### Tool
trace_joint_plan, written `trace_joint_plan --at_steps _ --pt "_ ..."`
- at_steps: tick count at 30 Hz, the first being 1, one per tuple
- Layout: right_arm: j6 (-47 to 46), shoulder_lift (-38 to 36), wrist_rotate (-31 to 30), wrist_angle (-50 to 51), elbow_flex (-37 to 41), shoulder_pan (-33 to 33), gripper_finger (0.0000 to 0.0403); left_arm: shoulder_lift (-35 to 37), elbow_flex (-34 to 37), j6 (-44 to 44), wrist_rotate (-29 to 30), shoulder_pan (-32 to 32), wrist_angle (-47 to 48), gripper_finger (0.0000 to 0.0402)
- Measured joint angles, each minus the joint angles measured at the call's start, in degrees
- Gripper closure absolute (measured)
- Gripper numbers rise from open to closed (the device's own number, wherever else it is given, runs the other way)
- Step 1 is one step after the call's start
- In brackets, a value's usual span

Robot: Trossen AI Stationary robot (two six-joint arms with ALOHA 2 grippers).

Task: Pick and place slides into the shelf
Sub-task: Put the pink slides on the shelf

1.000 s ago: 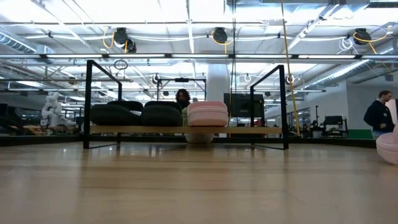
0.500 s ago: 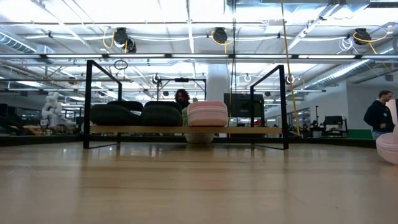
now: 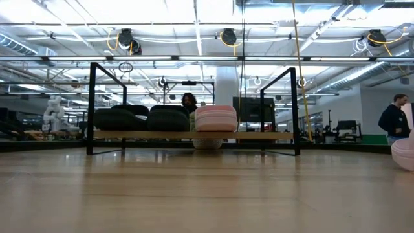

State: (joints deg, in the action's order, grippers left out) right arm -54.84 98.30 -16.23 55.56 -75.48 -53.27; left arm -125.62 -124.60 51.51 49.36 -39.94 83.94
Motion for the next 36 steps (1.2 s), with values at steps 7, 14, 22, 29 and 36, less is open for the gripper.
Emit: trace_joint_plan --at_steps 7,14,22,29,36 --pt "-2.8 0.0 1.2 -0.6 3.5 0.5 0.0255 0.0 0.0 -0.1 -0.3 -0.1 0.0 0.0256" --pt "-4.7 -0.1 5.4 -4.7 10.8 2.2 0.0254 0.0 0.0 -0.3 -0.3 -0.1 0.1 0.0256" --pt "-4.7 0.0 5.9 -2.7 10.8 3.1 0.0264 0.0 0.0 -0.3 -0.3 -0.1 0.1 0.0256" --pt "-5.0 0.0 8.6 -0.2 7.7 3.1 0.0272 0.0 0.0 -0.3 -0.3 -0.1 0.1 0.0256" --pt "-11.3 0.0 11.9 4.3 6.2 2.5 0.0273 0.0 0.0 -0.3 -0.3 -0.1 0.0 0.0256"
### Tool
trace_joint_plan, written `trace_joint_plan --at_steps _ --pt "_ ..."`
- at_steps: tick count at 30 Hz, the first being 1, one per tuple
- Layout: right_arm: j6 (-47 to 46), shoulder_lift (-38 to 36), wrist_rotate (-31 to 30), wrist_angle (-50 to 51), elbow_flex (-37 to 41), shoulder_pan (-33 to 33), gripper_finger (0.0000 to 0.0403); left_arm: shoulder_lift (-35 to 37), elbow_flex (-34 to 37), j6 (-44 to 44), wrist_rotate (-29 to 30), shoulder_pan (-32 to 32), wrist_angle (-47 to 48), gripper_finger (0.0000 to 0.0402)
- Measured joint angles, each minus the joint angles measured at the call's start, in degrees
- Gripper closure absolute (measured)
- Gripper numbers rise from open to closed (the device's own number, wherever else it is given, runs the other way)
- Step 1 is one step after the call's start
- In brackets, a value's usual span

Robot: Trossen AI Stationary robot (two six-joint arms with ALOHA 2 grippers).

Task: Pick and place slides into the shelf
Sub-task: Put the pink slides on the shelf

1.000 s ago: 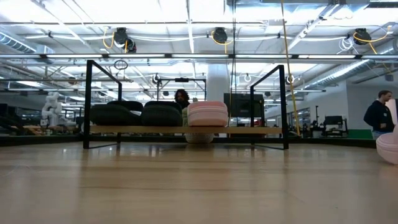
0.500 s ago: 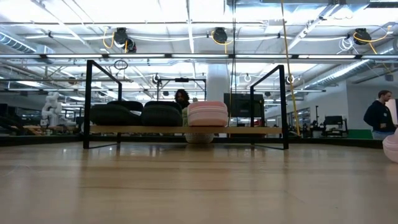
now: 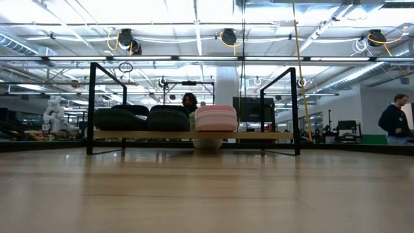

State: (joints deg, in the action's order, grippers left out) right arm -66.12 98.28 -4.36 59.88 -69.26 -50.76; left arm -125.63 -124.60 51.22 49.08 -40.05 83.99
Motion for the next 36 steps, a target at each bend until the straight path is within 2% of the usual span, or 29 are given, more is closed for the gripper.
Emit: trace_joint_plan --at_steps 10,18,22,36 --pt "-7.3 0.0 0.0 2.6 -0.1 -0.3 0.0273 0.0 0.0 0.0 0.0 0.0 0.0 0.0256" --pt "-12.6 0.0 0.4 11.9 -0.1 -0.3 0.0273 0.0 0.0 0.0 0.0 0.0 0.0 0.0256" --pt "-12.7 0.0 0.1 13.4 -0.1 -0.3 0.0273 0.0 0.0 0.0 0.0 0.0 0.0 0.0256" --pt "-14.9 0.0 -6.0 18.8 -0.1 -0.2 0.0273 0.0 0.0 0.0 0.0 0.0 -0.1 0.0256"
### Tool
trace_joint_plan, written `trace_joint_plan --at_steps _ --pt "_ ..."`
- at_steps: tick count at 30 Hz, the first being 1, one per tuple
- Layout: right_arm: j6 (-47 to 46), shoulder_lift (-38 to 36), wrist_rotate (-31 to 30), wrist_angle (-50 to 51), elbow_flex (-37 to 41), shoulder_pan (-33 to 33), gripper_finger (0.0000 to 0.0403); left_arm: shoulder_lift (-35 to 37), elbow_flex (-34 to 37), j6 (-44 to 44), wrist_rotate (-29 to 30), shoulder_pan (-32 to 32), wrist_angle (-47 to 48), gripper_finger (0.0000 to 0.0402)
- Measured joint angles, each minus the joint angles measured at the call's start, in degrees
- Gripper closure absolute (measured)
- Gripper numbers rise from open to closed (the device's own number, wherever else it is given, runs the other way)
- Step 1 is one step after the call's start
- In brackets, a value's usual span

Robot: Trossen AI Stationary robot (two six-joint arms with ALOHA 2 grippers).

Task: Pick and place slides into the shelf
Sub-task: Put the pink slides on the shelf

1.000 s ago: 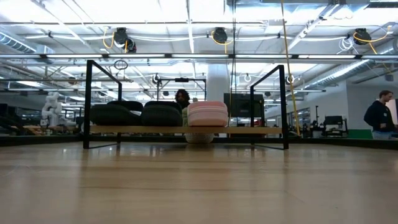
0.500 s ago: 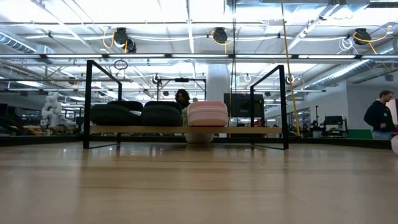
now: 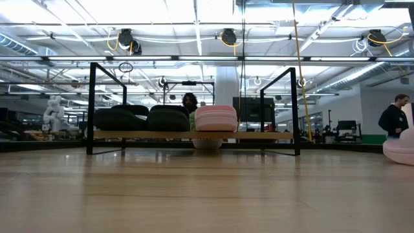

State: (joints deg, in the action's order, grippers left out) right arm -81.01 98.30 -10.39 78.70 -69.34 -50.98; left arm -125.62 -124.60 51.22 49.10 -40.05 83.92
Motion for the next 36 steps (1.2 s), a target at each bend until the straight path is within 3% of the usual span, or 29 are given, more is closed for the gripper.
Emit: trace_joint_plan --at_steps 20,36 --pt "0.4 0.0 -0.5 -3.5 0.0 -0.1 0.0273 0.0 0.0 0.4 -0.6 -0.7 -0.2 0.0256" --pt "-0.3 0.0 -4.6 -3.2 6.4 -0.1 0.0273 0.0 0.0 0.4 -0.6 -0.7 -0.2 0.0256"
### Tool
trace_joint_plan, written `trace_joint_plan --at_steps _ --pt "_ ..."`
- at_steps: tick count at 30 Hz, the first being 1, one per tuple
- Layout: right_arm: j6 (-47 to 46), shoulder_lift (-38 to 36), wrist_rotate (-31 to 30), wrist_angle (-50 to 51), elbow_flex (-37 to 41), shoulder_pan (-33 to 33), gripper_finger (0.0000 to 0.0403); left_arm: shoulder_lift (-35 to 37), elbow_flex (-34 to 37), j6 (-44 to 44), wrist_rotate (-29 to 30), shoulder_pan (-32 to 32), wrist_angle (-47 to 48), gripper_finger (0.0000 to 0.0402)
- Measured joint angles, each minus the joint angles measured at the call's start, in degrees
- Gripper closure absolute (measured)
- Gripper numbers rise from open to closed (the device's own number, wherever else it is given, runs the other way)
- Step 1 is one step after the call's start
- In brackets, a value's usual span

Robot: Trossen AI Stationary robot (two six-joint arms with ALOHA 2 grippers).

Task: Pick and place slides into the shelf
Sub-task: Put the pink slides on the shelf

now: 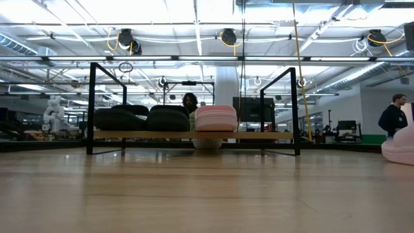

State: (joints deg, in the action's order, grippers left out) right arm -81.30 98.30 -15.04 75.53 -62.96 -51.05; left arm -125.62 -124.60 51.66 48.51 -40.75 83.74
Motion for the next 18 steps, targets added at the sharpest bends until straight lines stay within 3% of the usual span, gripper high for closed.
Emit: trace_joint_plan --at_steps 6,9,14,18 --pt "-0.9 0.0 -1.9 -0.1 1.4 0.1 0.0281 0.0 0.0 0.0 0.0 0.0 0.0 0.0256" --pt "-1.4 0.0 -1.7 0.0 2.4 0.1 0.031 0.0 0.0 0.0 0.0 0.0 0.0 0.0256" --pt "0.6 0.0 -1.7 0.2 3.1 0.1 0.0389 0.0 0.0 0.0 0.0 0.0 0.0 0.0256" --pt "2.0 0.0 -1.6 3.0 2.6 0.1 0.0393 0.0 0.0 0.2 0.0 0.0 0.0 0.0256"
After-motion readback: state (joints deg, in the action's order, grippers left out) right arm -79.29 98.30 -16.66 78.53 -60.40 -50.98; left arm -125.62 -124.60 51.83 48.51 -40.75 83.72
